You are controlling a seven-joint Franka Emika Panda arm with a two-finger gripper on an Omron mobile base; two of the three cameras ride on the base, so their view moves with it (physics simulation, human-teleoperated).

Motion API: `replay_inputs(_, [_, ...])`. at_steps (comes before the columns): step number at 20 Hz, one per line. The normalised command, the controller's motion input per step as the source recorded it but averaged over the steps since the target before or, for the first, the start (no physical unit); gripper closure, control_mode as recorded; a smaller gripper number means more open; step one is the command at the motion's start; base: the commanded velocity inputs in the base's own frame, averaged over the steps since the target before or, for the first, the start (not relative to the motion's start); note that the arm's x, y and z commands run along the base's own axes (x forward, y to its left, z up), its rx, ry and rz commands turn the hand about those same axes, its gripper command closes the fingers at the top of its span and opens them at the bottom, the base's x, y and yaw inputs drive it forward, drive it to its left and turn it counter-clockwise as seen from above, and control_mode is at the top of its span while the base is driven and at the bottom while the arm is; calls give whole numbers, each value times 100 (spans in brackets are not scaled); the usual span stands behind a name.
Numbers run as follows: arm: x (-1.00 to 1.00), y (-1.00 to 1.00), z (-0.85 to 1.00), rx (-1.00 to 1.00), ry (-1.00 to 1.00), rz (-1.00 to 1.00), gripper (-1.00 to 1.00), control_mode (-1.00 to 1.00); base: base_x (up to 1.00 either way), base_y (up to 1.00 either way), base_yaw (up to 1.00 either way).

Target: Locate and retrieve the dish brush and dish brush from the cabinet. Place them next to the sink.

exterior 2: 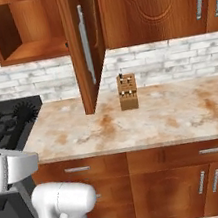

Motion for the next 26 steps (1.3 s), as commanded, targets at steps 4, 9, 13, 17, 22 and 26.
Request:
replay_inputs(4, [0, 0, 0, 0, 0, 0, 100, 100, -59, 3, -34])
replay_inputs(9, [0, 0, 0, 0, 0, 0, 100, 100, -63, 1, -31])
replay_inputs(13, [0, 0, 0, 0, 0, 0, 100, 100, -45, 0, -33])
replay_inputs(17, [0, 0, 0, 0, 0, 0, 100, 100, -5, 0, -37])
replay_inputs(22, [0, 0, 0, 0, 0, 0, 100, 100, 0, 0, -46])
replay_inputs(26, [0, 0, 0, 0, 0, 0, 100, 100, 0, 0, -48])
